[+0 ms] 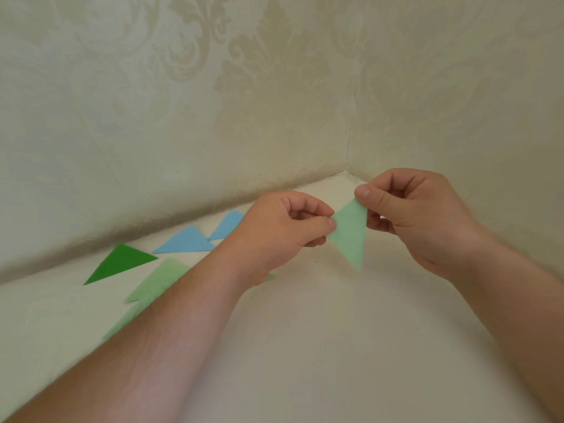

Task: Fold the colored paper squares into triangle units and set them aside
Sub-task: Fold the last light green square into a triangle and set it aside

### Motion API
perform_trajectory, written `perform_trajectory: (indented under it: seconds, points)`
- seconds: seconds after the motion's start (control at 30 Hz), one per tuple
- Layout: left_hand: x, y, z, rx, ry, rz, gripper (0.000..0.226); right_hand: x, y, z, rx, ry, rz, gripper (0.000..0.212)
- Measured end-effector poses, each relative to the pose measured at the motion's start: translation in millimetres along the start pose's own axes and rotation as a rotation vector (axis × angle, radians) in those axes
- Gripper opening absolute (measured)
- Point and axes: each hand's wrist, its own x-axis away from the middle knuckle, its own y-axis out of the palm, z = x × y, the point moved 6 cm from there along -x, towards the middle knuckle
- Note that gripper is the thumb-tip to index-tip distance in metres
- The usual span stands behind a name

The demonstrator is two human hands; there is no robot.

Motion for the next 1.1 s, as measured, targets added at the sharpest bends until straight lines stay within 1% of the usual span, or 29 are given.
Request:
perform_trajectory:
  seconds: [0.07,0.1,0.17,0.27,0.33,0.43,0.47,0.57,0.67,0.77,0.87,1.0,1.1]
  points:
    - [1,2,-2,0.015,-0.03,-0.016,0.007,1,3,1,-0.021,0.011,-0.024,0.019]
    - [0,1,-3,0.051,-0.043,-0.008,0.006,3,5,1,-0.037,0.024,-0.04,0.017]
    - [0,-2,-3,0.151,-0.061,0.007,0.006,4,8,2,-0.042,0.044,-0.074,0.019]
    - [-1,-1,-3,0.232,-0.081,-0.028,0.009,5,9,2,-0.021,0.042,-0.079,0.012]
    - [0,3,-4,0.213,-0.098,-0.084,0.009,4,8,1,-0.004,0.031,-0.056,0.014]
    - [2,11,-3,0.072,-0.07,-0.152,0.01,4,8,1,0.034,0.013,-0.053,0.021]
    - [3,12,-1,0.055,-0.035,-0.142,0.009,4,9,1,0.048,0.005,-0.067,0.022]
    - [1,9,5,0.095,0.077,-0.036,0.017,7,16,2,0.097,-0.032,-0.14,0.022]
    - [0,5,9,0.092,0.167,0.04,0.013,9,21,5,0.088,-0.036,-0.18,0.02]
    - [1,-2,12,0.15,0.204,0.086,0.009,10,22,6,0.058,0.002,-0.202,0.014]
    - [1,-5,13,0.197,0.201,0.102,0.014,9,20,7,0.06,0.016,-0.19,0.018]
    - [0,6,9,0.282,0.142,0.023,0.014,8,19,6,0.054,-0.006,-0.168,0.026]
    - [0,15,4,0.242,0.121,-0.052,0.014,7,18,6,0.038,-0.027,-0.163,0.028]
